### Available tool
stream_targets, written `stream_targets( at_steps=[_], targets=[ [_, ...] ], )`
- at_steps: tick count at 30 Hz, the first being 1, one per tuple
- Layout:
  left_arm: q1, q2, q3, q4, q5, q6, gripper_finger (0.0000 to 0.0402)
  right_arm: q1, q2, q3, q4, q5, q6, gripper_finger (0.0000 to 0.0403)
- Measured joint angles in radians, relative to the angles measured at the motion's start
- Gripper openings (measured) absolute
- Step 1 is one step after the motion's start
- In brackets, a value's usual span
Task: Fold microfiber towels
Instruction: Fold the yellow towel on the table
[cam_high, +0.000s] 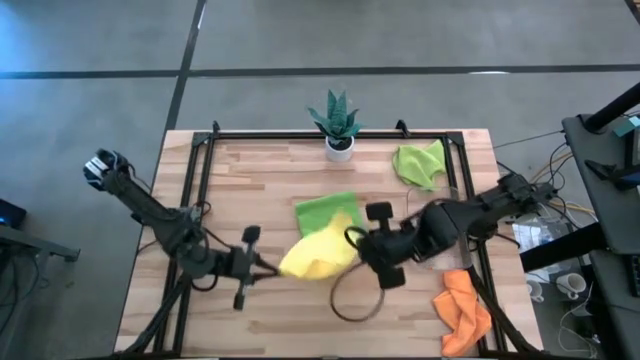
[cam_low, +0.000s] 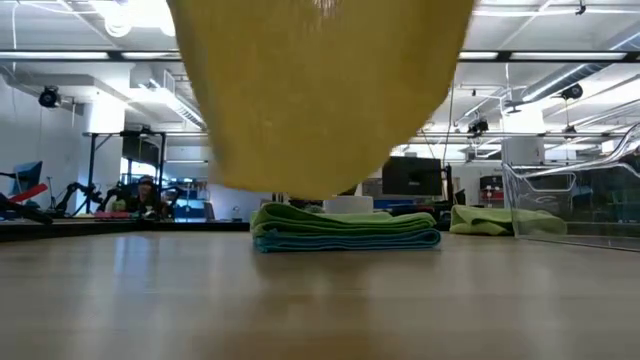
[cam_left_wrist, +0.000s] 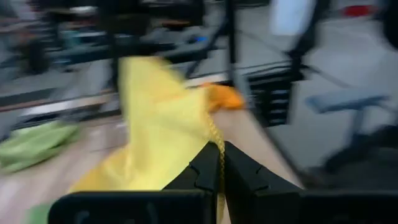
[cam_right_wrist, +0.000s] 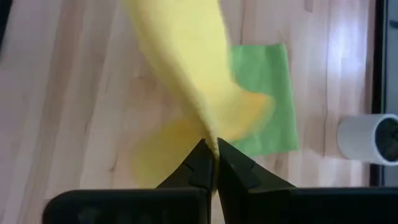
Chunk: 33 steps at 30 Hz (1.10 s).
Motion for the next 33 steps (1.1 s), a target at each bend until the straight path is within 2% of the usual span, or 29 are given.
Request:
stream_targets(
  at_steps=[4,7,10,12,15,18,25,29,33],
  targets=[
    [-0.045,0.065,0.044,0.045,0.095,0.001,0.0000,0.085,0.005,0.034,-0.004,-0.053,0.033,0.0009],
    [-0.075,0.119,0.107,0.050,0.109,0.012,0.0000,0.141,0.000,0.098,-0.030,-0.053,0.039,0.0009],
    [-0.084,0.143,0.149,0.068,0.080,0.036,0.0000,0.153,-0.002,0.120,-0.033,0.001,-0.007,0.0009],
    [-0.076,0.155,0.137,0.053,0.018,0.032,0.0000,0.138,-0.001,0.094,-0.031,0.071,-0.023,0.0009],
    [-0.029,0.178,0.068,0.052,-0.033,-0.010,0.0000,0.069,-0.002,-0.009,-0.013,0.106,-0.026,0.0009],
    [0.026,0.207,-0.035,0.095,-0.051,-0.099,0.0000,-0.012,0.006,-0.165,0.095,0.113,-0.053,0.0009],
    [0.128,0.394,-0.296,0.357,-0.069,-0.278,0.0000,-0.172,0.007,-0.535,0.512,-0.018,-0.149,0.0009],
    [0.139,0.496,-0.339,0.406,-0.068,-0.315,0.0000,-0.219,0.006,-0.610,0.549,-0.018,-0.151,0.0009],
    [0.144,0.538,-0.325,0.408,-0.069,-0.256,0.0013,-0.232,0.006,-0.621,0.551,-0.028,-0.147,0.0009]
  ],
)
